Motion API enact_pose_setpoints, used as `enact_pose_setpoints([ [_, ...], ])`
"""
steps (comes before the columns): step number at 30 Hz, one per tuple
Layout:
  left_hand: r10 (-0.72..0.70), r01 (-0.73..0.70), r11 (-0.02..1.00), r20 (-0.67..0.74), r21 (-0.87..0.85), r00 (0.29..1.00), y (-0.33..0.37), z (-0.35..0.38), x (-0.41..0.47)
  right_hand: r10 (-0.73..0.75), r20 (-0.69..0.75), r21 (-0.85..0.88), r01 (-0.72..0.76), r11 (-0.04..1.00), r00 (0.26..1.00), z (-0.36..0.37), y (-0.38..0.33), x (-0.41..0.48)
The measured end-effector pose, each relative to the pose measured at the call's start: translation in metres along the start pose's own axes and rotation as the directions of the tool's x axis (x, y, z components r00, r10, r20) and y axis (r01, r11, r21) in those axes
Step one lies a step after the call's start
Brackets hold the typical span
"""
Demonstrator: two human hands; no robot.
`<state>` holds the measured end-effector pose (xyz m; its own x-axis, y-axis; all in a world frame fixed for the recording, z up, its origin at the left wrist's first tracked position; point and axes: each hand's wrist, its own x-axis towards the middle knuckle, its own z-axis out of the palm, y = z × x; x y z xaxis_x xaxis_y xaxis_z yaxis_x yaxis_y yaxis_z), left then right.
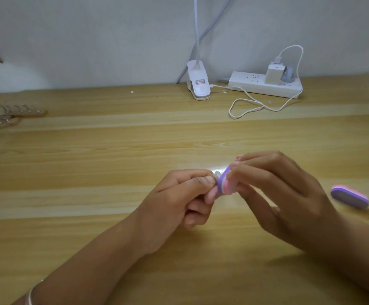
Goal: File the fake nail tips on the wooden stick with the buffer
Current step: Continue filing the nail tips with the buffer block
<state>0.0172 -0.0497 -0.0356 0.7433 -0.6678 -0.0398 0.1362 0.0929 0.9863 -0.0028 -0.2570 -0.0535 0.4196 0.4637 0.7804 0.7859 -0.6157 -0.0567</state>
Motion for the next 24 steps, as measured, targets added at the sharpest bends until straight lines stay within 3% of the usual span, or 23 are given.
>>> enact_pose_setpoints([
  [11,-0.067,0.078,0.988,0.091,-0.13,0.994,0.004,-0.004,0.0,0.054,-0.034,0.083,-0.051,0.995,0.998,-0.003,0.003,0.001],
  [14,-0.057,0.079,0.983,0.135,-0.166,0.989,0.005,-0.004,-0.001,0.008,-0.036,0.137,-0.003,0.991,0.999,0.0,-0.005,0.0],
  [19,-0.067,0.1,0.975,0.165,-0.2,0.984,0.006,-0.006,-0.001,0.068,-0.033,0.086,-0.065,0.994,0.997,-0.006,0.004,0.003],
  [24,-0.072,0.112,0.971,0.194,-0.209,0.978,0.004,-0.005,-0.001,-0.023,-0.019,0.123,0.025,0.992,1.0,0.0,-0.007,0.002],
])
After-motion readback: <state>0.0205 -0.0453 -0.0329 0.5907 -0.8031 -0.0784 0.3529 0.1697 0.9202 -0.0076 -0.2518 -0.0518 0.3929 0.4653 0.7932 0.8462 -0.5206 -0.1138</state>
